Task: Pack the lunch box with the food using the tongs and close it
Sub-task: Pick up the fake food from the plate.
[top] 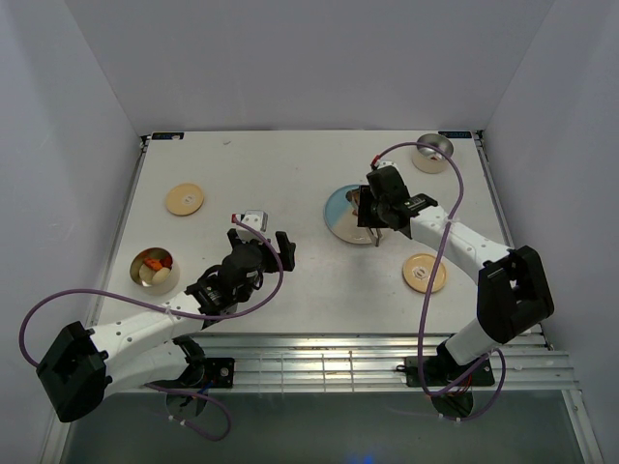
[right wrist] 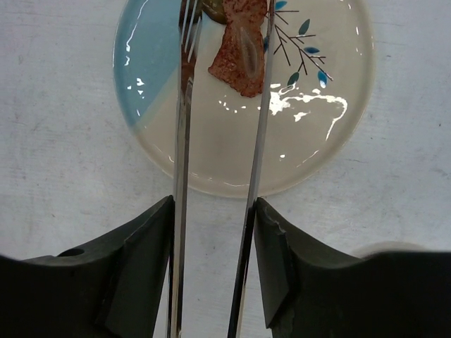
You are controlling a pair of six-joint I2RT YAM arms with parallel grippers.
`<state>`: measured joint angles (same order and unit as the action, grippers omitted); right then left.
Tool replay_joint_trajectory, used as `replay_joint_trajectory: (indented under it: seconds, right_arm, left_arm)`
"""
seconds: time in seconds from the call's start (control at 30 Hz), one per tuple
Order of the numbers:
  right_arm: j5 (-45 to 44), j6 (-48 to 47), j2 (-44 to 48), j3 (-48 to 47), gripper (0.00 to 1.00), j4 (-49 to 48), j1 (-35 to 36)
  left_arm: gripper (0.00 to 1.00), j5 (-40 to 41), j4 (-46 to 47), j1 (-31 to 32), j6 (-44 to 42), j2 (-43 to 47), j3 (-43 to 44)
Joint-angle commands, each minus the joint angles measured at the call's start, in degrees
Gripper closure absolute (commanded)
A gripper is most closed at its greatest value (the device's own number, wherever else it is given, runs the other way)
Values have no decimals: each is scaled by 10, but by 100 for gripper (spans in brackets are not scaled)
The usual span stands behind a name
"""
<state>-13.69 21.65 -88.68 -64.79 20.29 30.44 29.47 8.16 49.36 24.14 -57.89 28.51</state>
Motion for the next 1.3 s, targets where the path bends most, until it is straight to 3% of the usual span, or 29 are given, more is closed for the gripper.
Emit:
replay_joint_trajectory:
  seconds: [0.0, 0.53, 0.73, 1.07, 1.27]
  right_arm:
    - [4, 8, 0, 5, 46, -25, -1]
    - [4, 11, -12, 25, 46, -34, 0]
    - [-2, 18, -11, 31, 51, -33, -1]
    - [-4, 17, 10, 30, 68, -25, 0]
    - [-6, 9, 39, 29, 72, -18, -1]
  left_arm:
    - [2, 9, 4, 3, -5, 1, 8]
    - [2, 11, 4, 3, -6, 1, 8]
    - [2, 10, 4, 3, -6, 3, 9]
    - [2, 10, 3, 3, -5, 11, 7]
    - [2, 11, 3, 3, -4, 6, 8]
